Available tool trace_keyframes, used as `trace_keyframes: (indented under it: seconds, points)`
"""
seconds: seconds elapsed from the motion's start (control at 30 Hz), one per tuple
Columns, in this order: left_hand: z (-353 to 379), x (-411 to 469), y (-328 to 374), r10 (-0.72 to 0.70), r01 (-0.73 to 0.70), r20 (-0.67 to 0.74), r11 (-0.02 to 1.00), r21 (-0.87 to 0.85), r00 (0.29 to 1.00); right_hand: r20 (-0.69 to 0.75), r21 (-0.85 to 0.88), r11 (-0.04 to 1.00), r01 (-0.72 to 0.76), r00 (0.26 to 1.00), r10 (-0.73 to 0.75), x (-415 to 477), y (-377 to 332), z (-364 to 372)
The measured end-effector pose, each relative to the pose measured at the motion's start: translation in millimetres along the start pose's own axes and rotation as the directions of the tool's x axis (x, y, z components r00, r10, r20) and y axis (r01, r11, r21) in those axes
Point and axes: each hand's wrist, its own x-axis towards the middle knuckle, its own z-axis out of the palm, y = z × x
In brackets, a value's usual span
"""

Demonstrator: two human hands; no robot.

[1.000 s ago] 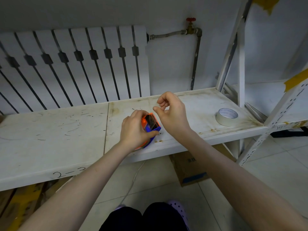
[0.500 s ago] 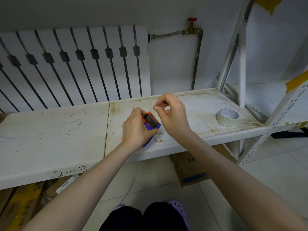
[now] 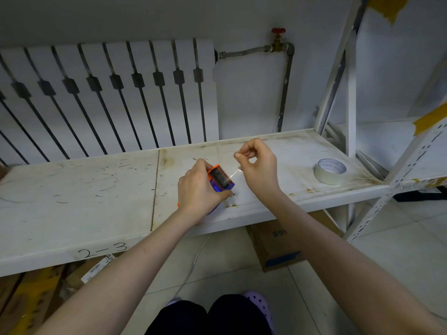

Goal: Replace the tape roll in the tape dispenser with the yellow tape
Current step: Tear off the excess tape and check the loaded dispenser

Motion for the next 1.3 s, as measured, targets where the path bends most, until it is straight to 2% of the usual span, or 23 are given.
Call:
trace_keyframes:
  seconds: [0.23, 0.4, 0.47, 0.67, 0.83, 1.0, 1.1, 1.3]
  points:
    - [3, -1, -2, 0.019, -0.021, -0.019, 0.996, -0.085, 1.000, -0.034, 0.038, 0.995, -0.095, 0.995, 0.096, 1, 8, 2]
    - [4, 0, -6, 0.048, -0.047, 0.009, 0.996, -0.078, 0.999, -0.030, 0.092, 0.983, -0.161, 0.986, 0.164, 0, 12, 4]
    - [3, 0, -7, 0.052, -0.051, 0.013, 0.995, -0.087, 0.999, -0.010, 0.132, 0.964, -0.229, 0.972, 0.233, 2, 14, 5]
    - [-2, 3, -10, 0.038, -0.034, 0.018, 0.985, -0.171, 0.999, 0.108, 0.271, 0.827, -0.492, 0.869, 0.482, -5, 24, 19]
    - [-4, 6, -16, 0.054, -0.045, 0.043, 0.980, -0.195, 0.998, 0.167, 0.260, 0.772, -0.580, 0.814, 0.556, -15, 32, 32]
    - [-7, 10, -23, 0.071, -0.051, 0.078, 0.971, -0.235, 0.994, 0.305, 0.259, 0.647, -0.717, 0.697, 0.649, -19, 37, 44]
    - [-10, 12, -27, 0.064, -0.034, 0.107, 0.964, -0.263, 0.992, 0.332, 0.265, 0.606, -0.750, 0.661, 0.673, -19, 38, 49]
    - [-21, 16, -34, 0.046, 0.027, 0.166, 0.910, -0.413, 0.985, 0.442, 0.243, 0.507, -0.827, 0.559, 0.701, -19, 31, 55]
